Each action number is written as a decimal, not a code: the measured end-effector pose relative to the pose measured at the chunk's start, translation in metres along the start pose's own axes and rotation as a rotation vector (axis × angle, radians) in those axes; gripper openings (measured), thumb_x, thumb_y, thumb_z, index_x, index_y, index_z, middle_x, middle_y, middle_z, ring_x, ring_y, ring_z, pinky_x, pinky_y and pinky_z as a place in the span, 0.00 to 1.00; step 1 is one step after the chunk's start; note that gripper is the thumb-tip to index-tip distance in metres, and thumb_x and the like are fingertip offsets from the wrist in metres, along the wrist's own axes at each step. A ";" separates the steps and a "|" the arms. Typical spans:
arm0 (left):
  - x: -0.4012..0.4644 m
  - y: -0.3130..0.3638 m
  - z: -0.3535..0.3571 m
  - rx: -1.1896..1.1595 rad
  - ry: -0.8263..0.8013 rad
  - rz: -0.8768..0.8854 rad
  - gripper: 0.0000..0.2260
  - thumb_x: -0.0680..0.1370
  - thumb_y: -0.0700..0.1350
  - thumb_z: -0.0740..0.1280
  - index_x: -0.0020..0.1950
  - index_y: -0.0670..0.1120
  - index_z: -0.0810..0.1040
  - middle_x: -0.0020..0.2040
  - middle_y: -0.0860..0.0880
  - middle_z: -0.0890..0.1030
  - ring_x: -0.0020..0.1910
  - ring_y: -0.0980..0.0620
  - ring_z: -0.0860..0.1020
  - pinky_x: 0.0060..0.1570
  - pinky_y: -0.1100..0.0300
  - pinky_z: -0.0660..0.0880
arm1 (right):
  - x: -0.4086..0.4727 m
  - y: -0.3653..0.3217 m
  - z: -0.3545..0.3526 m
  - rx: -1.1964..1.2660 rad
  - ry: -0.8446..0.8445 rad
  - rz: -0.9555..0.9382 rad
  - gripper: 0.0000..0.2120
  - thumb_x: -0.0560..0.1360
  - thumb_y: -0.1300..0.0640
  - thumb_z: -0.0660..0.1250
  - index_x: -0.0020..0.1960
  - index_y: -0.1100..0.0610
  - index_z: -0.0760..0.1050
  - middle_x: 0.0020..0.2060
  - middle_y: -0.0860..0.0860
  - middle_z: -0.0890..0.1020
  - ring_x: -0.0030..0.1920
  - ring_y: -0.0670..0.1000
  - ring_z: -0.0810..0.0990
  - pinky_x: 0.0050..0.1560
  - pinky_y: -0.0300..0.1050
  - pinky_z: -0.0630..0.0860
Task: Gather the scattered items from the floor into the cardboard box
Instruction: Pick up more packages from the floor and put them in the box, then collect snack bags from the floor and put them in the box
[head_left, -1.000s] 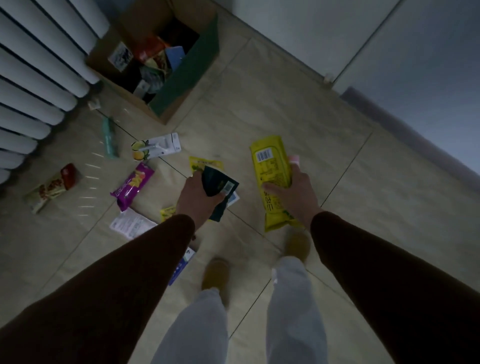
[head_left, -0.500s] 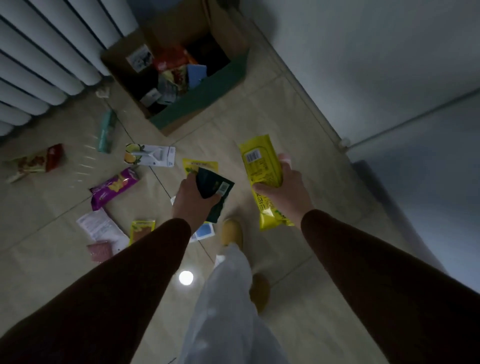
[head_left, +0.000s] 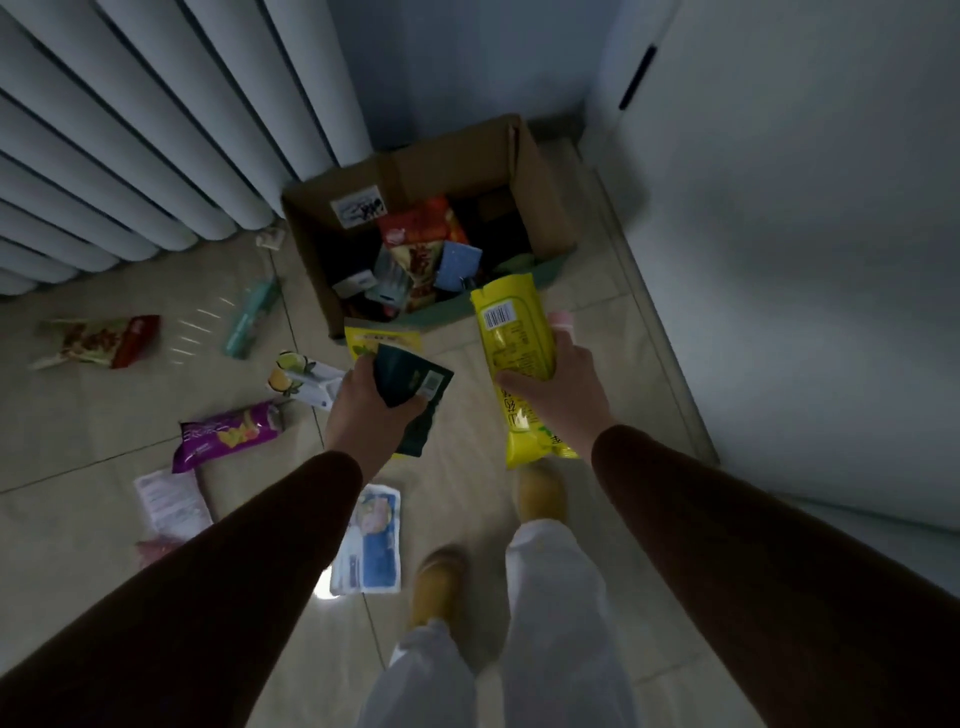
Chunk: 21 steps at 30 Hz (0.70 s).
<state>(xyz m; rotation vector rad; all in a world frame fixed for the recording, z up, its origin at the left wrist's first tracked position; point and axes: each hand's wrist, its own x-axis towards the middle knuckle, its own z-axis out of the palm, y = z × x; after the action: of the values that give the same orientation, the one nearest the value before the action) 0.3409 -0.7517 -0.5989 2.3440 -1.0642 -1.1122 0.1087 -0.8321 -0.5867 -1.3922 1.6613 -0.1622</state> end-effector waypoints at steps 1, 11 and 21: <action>0.012 0.007 -0.001 -0.015 0.004 -0.018 0.26 0.71 0.55 0.76 0.63 0.48 0.70 0.58 0.45 0.79 0.55 0.43 0.79 0.54 0.43 0.79 | 0.018 -0.005 -0.003 -0.009 -0.014 -0.004 0.45 0.67 0.37 0.76 0.78 0.47 0.60 0.61 0.53 0.71 0.58 0.56 0.78 0.59 0.57 0.79; 0.145 0.080 -0.025 -0.175 0.138 -0.049 0.33 0.73 0.52 0.75 0.71 0.54 0.61 0.65 0.43 0.77 0.59 0.41 0.79 0.57 0.42 0.79 | 0.188 -0.092 -0.031 -0.017 -0.120 -0.167 0.48 0.62 0.34 0.76 0.76 0.43 0.57 0.65 0.54 0.76 0.59 0.58 0.80 0.59 0.61 0.80; 0.140 0.064 -0.024 0.120 0.152 -0.048 0.28 0.79 0.52 0.66 0.77 0.48 0.62 0.71 0.42 0.70 0.69 0.41 0.69 0.65 0.46 0.68 | 0.200 -0.112 -0.009 -0.580 -0.079 -0.419 0.33 0.80 0.48 0.65 0.81 0.53 0.58 0.80 0.56 0.62 0.75 0.63 0.66 0.70 0.60 0.70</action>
<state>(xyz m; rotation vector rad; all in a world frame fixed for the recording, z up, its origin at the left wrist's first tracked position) 0.3862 -0.8993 -0.6193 2.5137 -1.0510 -0.8916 0.1965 -1.0401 -0.6239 -2.1474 1.3831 0.1518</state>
